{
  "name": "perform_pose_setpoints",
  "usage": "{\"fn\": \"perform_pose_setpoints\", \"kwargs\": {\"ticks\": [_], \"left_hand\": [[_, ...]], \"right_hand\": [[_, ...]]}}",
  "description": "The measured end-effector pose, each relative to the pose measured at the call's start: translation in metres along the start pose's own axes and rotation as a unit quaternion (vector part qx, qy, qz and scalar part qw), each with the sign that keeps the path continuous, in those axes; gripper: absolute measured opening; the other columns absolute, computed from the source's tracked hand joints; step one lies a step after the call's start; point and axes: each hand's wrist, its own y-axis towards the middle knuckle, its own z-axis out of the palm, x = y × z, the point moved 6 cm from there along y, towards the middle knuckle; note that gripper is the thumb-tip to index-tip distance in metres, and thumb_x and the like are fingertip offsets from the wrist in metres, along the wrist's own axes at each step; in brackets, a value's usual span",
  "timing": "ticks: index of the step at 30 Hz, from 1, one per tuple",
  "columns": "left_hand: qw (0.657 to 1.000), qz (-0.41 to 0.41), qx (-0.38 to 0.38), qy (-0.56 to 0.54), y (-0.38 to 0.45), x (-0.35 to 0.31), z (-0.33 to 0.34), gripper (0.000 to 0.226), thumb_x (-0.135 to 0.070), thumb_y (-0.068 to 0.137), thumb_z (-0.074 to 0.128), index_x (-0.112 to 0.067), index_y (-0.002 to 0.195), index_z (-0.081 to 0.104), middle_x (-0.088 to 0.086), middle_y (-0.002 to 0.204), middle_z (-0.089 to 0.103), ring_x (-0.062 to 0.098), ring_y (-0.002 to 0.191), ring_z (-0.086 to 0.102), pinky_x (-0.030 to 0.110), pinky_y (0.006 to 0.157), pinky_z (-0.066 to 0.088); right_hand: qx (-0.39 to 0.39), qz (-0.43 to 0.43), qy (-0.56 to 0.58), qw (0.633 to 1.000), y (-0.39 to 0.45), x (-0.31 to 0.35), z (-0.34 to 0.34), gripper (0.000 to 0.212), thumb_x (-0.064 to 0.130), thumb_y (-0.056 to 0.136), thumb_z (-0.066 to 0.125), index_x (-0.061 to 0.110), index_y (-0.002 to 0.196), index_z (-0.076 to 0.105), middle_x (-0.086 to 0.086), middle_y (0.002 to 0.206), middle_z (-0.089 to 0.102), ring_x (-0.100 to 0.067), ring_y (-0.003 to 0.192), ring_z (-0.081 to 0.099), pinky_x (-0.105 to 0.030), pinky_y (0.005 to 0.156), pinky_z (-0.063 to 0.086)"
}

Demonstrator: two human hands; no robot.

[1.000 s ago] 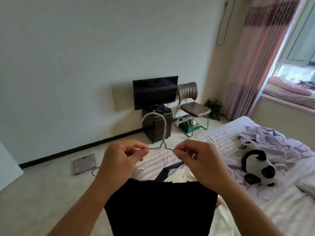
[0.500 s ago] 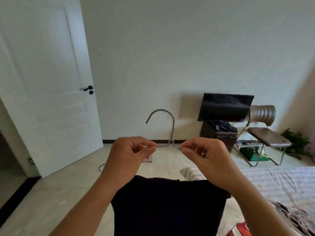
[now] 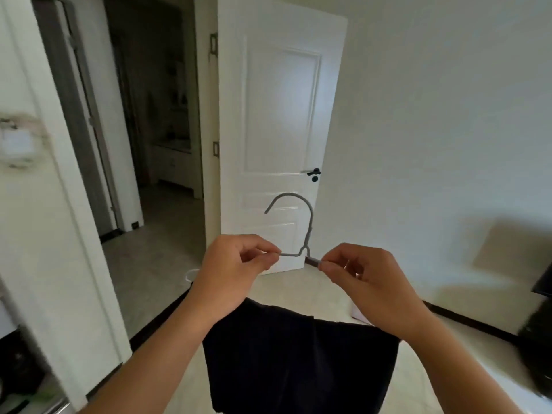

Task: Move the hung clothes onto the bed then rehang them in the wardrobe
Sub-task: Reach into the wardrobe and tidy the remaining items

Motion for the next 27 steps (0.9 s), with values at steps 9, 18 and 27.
{"fn": "perform_pose_setpoints", "kwargs": {"ticks": [9,18,27], "left_hand": [[0.987,-0.047,-0.122,0.092,0.003,0.065,-0.145,0.015,-0.019,0.089,0.069,-0.032,0.087,0.075,-0.019,0.080,0.070,0.002,0.084,0.066,0.019,0.077,0.053],[0.949,-0.111,-0.259,0.140,-0.006,0.121,-0.284,0.018,-0.014,0.088,0.070,-0.030,0.081,0.075,-0.014,0.080,0.073,0.004,0.081,0.067,0.022,0.080,0.051],[0.903,-0.140,-0.353,0.200,-0.048,0.160,-0.415,0.021,-0.008,0.088,0.068,-0.026,0.080,0.074,-0.015,0.080,0.072,0.000,0.079,0.065,0.007,0.072,0.045]], "right_hand": [[0.155,-0.070,0.065,0.983,0.108,0.068,0.141,0.019,0.024,0.095,0.062,0.027,0.077,0.069,0.009,0.072,0.066,-0.010,0.060,0.060,-0.019,0.059,0.048],[0.320,-0.133,0.106,0.932,0.194,0.154,0.278,0.015,0.020,0.096,0.061,0.022,0.083,0.069,0.010,0.062,0.064,-0.011,0.054,0.061,-0.024,0.060,0.057],[0.392,-0.245,0.082,0.883,0.220,0.269,0.400,0.012,0.024,0.096,0.060,0.020,0.090,0.069,0.003,0.071,0.071,-0.012,0.060,0.069,-0.033,0.068,0.061]]}}
